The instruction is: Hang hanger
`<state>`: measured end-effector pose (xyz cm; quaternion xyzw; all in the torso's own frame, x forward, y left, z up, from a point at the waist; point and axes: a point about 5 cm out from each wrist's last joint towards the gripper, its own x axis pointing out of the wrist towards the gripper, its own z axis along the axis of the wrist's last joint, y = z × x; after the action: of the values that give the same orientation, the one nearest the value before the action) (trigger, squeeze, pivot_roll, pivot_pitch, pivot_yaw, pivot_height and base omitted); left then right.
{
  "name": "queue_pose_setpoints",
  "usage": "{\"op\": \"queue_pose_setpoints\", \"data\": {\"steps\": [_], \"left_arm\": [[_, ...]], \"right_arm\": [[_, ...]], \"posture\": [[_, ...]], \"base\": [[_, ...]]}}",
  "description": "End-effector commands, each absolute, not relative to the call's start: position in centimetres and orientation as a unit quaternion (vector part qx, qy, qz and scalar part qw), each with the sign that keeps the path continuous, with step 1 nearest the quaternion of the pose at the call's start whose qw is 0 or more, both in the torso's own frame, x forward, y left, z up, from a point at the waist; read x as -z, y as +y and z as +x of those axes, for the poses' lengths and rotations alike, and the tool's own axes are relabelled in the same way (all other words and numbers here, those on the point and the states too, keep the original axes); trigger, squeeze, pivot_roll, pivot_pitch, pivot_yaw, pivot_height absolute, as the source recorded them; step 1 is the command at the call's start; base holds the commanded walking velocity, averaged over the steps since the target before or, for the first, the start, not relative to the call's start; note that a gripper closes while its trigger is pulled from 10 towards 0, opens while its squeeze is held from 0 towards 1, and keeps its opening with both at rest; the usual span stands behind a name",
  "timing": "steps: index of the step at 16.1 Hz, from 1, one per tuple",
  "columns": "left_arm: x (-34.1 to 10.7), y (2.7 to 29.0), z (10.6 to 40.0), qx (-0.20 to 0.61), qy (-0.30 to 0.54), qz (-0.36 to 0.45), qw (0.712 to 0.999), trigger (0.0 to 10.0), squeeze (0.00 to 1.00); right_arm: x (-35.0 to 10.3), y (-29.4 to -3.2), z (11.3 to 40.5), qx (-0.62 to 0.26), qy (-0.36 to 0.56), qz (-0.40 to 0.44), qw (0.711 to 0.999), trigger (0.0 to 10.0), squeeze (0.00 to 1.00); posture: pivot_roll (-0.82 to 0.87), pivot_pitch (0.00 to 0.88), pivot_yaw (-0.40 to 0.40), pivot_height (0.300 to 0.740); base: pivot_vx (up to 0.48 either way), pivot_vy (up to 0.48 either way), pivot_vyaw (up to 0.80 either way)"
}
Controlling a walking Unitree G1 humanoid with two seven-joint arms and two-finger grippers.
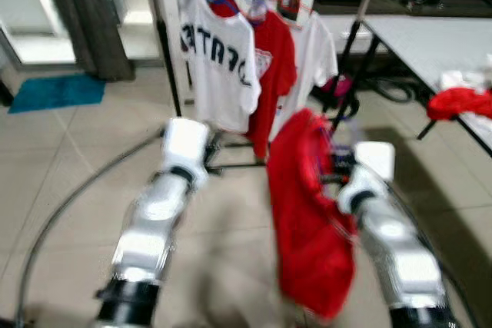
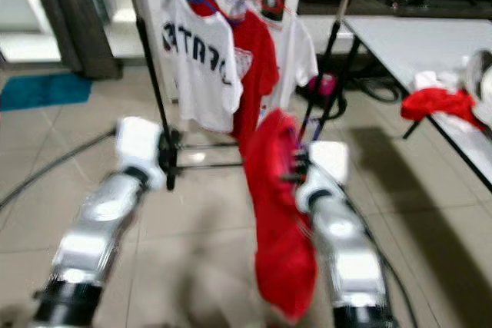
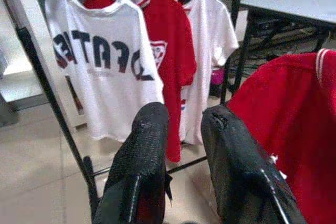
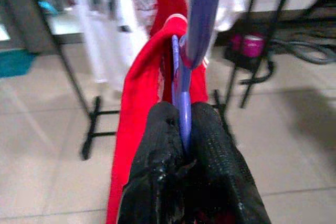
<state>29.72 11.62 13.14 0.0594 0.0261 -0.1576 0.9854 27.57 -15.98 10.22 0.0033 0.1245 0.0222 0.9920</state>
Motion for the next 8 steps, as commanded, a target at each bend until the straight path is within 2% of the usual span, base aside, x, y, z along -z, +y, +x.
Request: {"op": "queue_pose_setpoints", "data": {"steps": [1, 8], "left_arm": [[-13.32, 12.89, 30.04, 0.127, 0.026, 0.066, 0.989, 10.0, 0.0], [-13.66, 12.55, 30.21, 0.135, 0.0, 0.056, 0.989, 10.0, 0.0]], "right_arm": [[-11.23, -15.39, 27.92, -0.029, 0.102, 0.012, 0.994, 10.0, 0.0], [-11.25, -15.39, 27.86, -0.029, 0.103, 0.018, 0.994, 10.0, 0.0]], "posture": [[-0.01, 0.044, -0.035, 0.74], [-0.02, 0.049, -0.021, 0.74]], "base": [[0.311, 0.0, 0.0], [0.335, 0.0, 0.0]]}}
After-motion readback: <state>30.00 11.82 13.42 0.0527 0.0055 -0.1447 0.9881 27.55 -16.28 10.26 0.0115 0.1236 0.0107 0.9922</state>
